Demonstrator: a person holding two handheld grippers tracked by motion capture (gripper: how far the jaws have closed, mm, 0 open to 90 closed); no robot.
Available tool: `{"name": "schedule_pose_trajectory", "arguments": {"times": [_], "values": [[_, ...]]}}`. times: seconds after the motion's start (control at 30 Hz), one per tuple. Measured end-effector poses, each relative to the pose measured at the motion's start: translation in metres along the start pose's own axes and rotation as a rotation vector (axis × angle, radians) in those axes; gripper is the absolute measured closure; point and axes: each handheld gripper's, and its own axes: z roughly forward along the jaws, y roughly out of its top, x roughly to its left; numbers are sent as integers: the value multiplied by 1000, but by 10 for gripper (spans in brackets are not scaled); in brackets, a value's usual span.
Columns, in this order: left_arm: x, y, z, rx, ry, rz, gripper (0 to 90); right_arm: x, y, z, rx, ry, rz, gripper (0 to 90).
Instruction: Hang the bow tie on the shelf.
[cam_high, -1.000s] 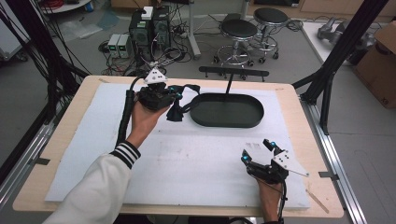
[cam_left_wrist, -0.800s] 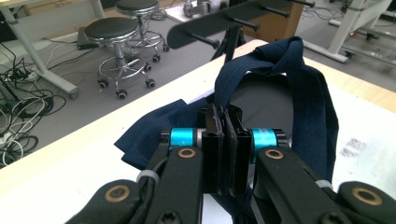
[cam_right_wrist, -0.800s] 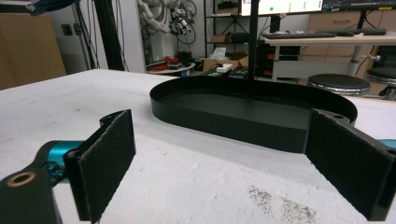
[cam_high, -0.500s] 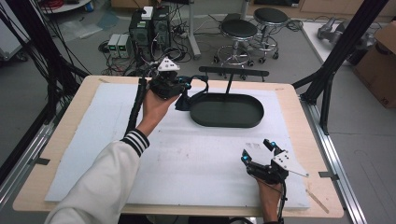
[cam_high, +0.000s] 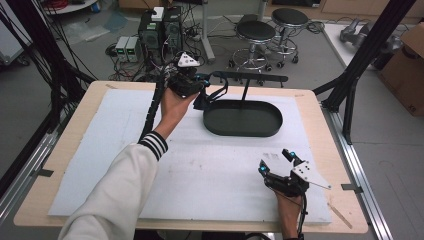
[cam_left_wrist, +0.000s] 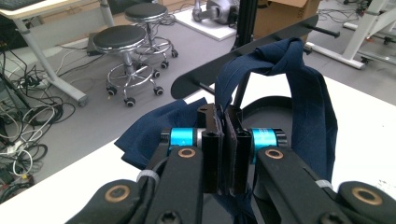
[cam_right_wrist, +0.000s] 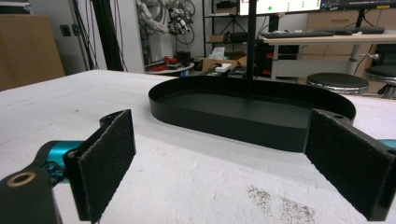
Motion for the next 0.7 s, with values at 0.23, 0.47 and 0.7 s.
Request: {"name": "schedule_pose_trajectory", "arguments": {"times": [0.23, 0.47, 0.7], "values": [[-4, 4, 11, 18, 27, 36, 866, 0, 0, 0, 0, 2, 5, 82], [-1, 1, 27, 45, 65, 21, 866, -1, 0, 0, -1, 5, 8, 82], [-3, -3, 37, 64, 86, 29, 866, -1, 0, 0, -2, 4, 9, 82]]}}
